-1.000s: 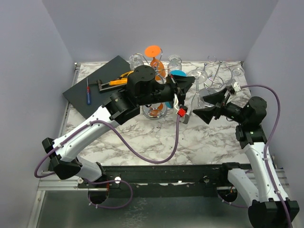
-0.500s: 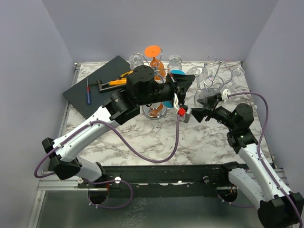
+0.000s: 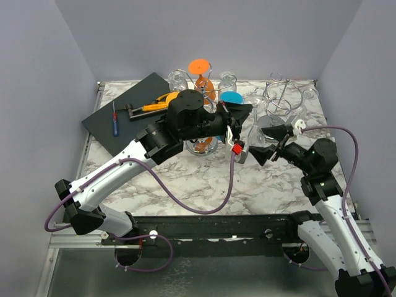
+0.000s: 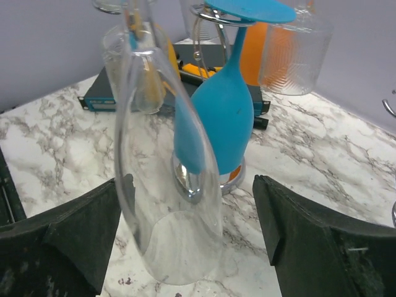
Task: Place the wine glass upside down on the wine glass rack
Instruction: Turn the wine glass upside down at the wine rack.
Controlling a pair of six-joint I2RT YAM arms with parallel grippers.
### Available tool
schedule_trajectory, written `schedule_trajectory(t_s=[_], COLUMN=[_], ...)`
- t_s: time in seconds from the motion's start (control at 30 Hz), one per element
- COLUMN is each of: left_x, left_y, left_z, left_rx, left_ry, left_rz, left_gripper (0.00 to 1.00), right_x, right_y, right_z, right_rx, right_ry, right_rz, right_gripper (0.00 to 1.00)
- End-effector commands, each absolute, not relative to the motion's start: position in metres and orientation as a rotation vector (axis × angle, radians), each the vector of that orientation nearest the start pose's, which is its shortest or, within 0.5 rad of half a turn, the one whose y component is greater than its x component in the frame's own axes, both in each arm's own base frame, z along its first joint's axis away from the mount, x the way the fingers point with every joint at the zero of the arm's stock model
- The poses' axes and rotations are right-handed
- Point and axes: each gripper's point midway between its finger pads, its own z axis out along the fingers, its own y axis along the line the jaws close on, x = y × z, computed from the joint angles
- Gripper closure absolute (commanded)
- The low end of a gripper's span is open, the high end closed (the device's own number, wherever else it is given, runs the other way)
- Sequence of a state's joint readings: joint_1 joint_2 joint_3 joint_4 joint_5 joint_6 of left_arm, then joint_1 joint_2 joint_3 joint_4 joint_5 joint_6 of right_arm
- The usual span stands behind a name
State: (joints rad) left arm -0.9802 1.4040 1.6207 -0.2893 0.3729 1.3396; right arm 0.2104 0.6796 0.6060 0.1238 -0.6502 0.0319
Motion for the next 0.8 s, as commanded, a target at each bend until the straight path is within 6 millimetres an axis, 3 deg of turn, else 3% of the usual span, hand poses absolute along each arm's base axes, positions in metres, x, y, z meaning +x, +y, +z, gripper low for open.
schedule_trajectory(t_s=[0.0,0.17,0.33,0.47,0.57,0.6,0.7,0.77], left_x=[0.224,0.222,0.224,0.226,0.227,0.228,0.230,0.231], left_y=[-0.391,-0.395,-0.395,-0.395,-0.394,-0.394,-0.392,-0.390], left_z=[0.462,0.463,0.469,0.467,0.466,0.466,0.466,0.467], left_rx=[1.590,1.592,1.581,1.582,1.581,1.578,1.572,1.563], left_ry=[0.359,0.348,0.356,0.365,0.376,0.383,0.410,0.427], left_rz=[-0.044,-0.061,-0.059,-0.049,-0.049,-0.050,-0.050,-0.052], left_gripper=[1.00,1.00,1.00,0.99,0.78,0.59,0.33,0.11], right_x=[0.227,0.222,0.228,0.236,0.245,0.248,0.261,0.272], right_y=[0.178,0.188,0.184,0.177,0.172,0.170,0.164,0.159], right_z=[0.293,0.286,0.279,0.280,0.283,0.284,0.283,0.281], right_rx=[-0.802,-0.877,-0.863,-0.789,-0.727,-0.712,-0.632,-0.559], right_ry=[1.426,1.467,1.503,1.503,1.487,1.484,1.504,1.519], right_rz=[0.777,0.869,0.831,0.778,0.737,0.722,0.692,0.667], right_gripper=[0.11,0.18,0.30,0.57,0.68,0.74,0.92,0.98])
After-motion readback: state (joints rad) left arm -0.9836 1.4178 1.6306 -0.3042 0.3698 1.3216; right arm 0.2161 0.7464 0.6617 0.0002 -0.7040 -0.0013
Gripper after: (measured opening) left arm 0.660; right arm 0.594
